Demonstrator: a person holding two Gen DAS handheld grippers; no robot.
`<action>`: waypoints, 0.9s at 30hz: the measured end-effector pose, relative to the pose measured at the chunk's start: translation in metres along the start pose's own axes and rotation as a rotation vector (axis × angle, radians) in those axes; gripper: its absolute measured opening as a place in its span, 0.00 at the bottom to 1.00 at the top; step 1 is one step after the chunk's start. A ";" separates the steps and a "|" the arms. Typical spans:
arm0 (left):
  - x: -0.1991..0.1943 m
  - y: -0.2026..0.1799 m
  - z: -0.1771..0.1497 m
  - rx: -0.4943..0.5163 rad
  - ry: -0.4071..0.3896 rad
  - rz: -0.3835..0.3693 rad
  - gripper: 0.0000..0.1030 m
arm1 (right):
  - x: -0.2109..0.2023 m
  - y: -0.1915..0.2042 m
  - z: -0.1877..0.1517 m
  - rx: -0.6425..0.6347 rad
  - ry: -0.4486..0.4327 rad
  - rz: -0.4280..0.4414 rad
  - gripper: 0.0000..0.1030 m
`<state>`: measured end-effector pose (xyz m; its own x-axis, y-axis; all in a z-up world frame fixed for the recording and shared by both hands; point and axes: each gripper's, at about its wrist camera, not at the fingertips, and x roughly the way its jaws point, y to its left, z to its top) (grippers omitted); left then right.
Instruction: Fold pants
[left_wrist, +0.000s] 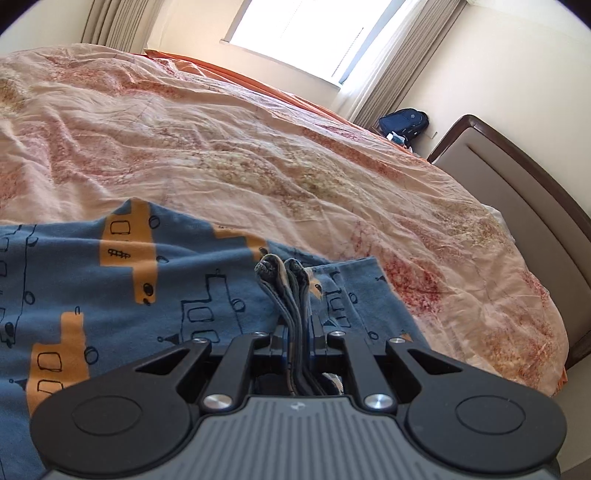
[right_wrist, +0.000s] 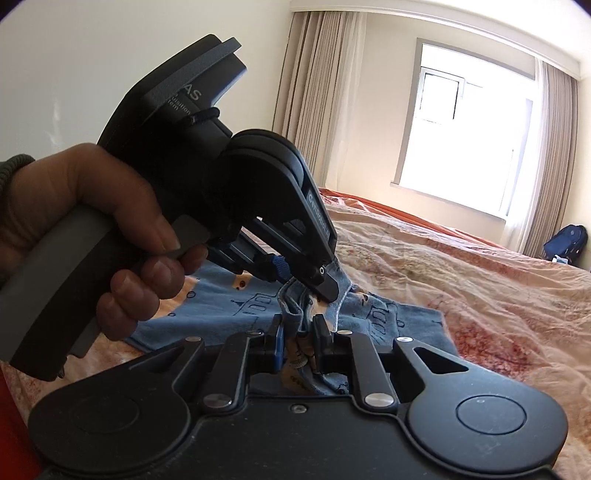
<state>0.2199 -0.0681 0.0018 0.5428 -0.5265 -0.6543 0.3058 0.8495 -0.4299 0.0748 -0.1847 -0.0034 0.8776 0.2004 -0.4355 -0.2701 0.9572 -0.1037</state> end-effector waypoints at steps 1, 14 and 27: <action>0.003 0.003 -0.003 -0.004 0.000 -0.002 0.09 | 0.005 0.002 -0.003 -0.002 0.008 0.004 0.16; -0.006 -0.005 -0.006 0.048 -0.038 -0.004 0.09 | 0.009 -0.001 -0.018 0.077 -0.040 0.008 0.17; -0.049 0.028 0.005 0.009 -0.050 0.084 0.09 | 0.001 0.048 0.014 -0.021 -0.078 0.055 0.17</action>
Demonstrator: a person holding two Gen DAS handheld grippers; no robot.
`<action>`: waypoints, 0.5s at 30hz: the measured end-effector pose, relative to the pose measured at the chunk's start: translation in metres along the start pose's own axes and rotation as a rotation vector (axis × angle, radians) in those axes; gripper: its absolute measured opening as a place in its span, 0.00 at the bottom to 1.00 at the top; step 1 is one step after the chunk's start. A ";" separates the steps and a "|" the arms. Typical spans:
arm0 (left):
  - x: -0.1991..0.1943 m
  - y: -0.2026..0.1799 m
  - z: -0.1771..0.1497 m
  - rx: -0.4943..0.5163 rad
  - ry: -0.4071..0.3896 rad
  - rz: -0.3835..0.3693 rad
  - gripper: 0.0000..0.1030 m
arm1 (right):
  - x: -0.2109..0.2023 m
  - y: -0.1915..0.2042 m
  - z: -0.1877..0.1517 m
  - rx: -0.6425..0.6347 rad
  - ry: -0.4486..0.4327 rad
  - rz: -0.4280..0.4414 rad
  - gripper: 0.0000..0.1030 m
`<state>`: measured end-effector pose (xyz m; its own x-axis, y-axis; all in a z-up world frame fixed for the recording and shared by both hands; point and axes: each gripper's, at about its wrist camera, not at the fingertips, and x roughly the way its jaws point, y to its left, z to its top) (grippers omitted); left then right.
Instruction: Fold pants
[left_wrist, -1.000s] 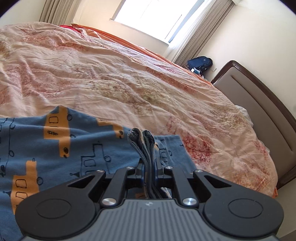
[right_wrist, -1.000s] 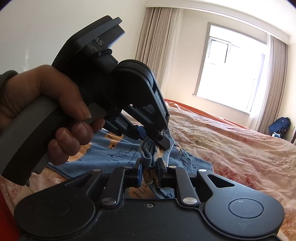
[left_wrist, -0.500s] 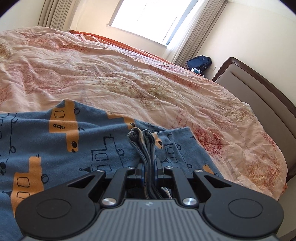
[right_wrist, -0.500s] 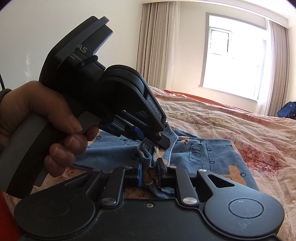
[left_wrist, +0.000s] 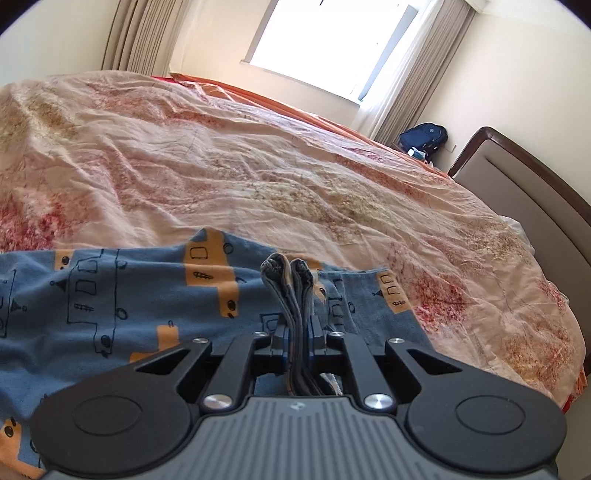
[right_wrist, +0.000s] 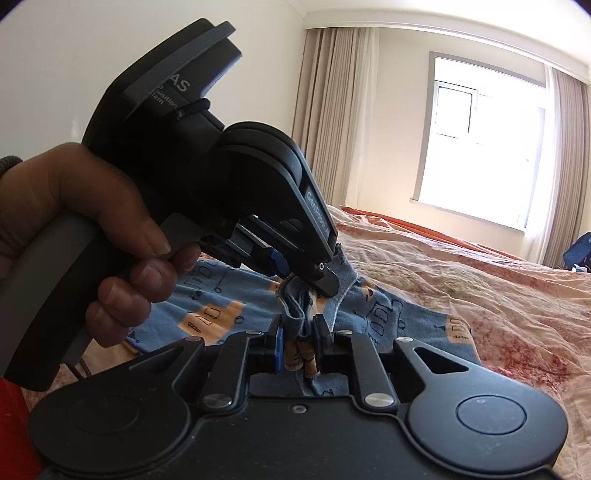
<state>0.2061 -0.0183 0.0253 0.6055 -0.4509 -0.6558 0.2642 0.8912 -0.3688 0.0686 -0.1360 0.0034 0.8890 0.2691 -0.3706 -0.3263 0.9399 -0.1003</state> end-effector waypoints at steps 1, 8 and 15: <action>0.004 0.005 -0.004 -0.004 0.008 0.008 0.10 | 0.003 0.004 -0.001 -0.008 0.007 0.006 0.17; 0.008 0.017 -0.017 -0.029 0.014 0.084 0.69 | 0.012 0.001 -0.020 0.021 0.007 0.071 0.43; -0.023 0.017 0.005 0.026 -0.060 0.147 0.94 | -0.008 -0.016 -0.026 0.099 -0.099 0.049 0.89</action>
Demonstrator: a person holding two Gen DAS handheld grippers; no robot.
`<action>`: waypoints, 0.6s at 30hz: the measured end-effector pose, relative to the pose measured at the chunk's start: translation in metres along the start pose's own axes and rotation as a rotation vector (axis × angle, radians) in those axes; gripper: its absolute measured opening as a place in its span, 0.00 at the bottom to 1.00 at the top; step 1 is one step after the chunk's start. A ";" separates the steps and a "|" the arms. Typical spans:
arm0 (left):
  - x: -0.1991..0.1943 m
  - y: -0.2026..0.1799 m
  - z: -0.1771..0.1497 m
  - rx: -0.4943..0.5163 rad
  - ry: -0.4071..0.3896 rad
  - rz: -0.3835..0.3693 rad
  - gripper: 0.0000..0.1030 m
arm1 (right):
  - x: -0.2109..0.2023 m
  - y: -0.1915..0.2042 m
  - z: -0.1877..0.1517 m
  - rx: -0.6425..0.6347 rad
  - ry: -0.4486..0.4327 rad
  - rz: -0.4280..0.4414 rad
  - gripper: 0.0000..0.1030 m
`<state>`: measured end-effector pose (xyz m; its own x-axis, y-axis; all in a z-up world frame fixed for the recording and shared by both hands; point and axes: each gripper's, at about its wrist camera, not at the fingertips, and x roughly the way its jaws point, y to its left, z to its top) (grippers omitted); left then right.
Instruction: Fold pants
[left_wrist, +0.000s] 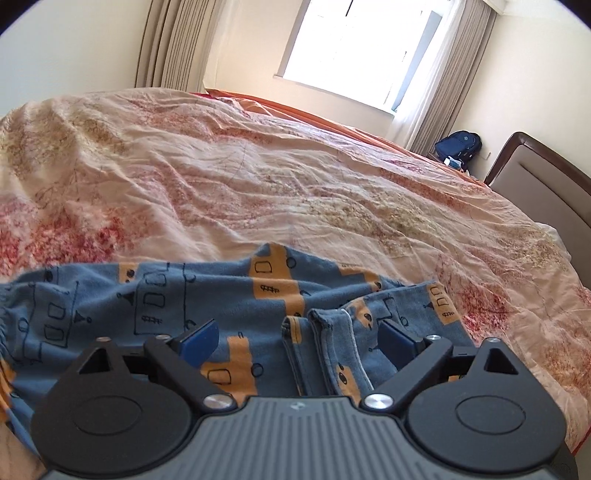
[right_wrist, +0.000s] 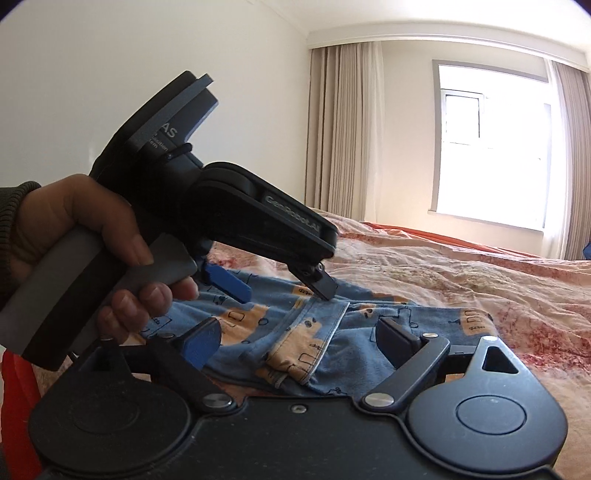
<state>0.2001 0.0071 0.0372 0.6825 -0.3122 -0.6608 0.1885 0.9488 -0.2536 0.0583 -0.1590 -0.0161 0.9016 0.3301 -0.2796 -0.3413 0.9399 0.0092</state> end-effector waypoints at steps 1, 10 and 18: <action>-0.003 -0.001 0.005 0.020 -0.004 0.010 0.97 | 0.001 -0.002 -0.001 0.005 -0.005 -0.017 0.89; 0.023 -0.036 0.009 0.304 0.049 0.019 1.00 | 0.009 -0.003 -0.010 0.016 0.039 -0.112 0.97; 0.044 -0.034 0.001 0.274 0.038 -0.085 0.95 | 0.011 0.002 -0.014 -0.012 0.030 -0.156 0.99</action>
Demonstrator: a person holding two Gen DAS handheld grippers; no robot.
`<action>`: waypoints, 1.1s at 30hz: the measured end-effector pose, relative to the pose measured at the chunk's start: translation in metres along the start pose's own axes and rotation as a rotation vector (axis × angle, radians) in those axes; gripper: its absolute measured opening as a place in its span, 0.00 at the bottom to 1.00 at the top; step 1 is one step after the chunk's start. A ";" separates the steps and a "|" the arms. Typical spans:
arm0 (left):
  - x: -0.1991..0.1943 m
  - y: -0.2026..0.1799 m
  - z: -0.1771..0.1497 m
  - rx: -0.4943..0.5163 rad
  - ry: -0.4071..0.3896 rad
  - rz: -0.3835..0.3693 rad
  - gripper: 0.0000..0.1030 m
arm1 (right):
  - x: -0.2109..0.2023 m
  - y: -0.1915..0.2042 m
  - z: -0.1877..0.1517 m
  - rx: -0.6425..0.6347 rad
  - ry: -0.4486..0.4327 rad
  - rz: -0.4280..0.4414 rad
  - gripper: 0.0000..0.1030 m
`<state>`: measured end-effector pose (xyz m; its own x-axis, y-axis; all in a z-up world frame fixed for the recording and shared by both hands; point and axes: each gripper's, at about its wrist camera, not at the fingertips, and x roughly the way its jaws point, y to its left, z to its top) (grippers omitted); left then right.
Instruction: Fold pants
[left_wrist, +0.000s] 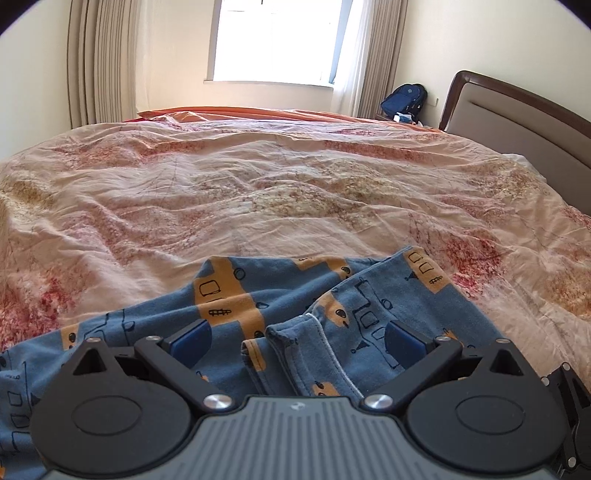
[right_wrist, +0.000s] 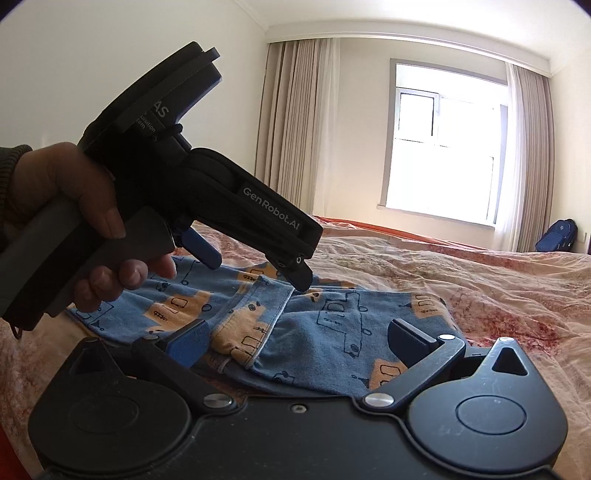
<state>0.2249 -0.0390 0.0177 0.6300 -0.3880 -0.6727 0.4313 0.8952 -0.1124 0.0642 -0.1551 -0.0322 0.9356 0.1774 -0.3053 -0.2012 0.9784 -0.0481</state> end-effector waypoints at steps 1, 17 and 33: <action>0.001 0.000 0.001 0.000 0.006 -0.015 0.86 | 0.000 0.001 0.000 -0.003 0.002 0.010 0.99; 0.008 0.009 0.005 -0.089 0.041 0.011 0.15 | 0.001 0.017 -0.002 -0.057 0.041 0.147 0.29; -0.015 0.009 0.008 -0.073 0.040 0.060 0.13 | -0.011 0.015 0.002 -0.034 -0.019 0.223 0.06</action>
<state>0.2244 -0.0271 0.0328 0.6263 -0.3258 -0.7082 0.3448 0.9306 -0.1232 0.0512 -0.1419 -0.0279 0.8724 0.3908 -0.2937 -0.4128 0.9107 -0.0141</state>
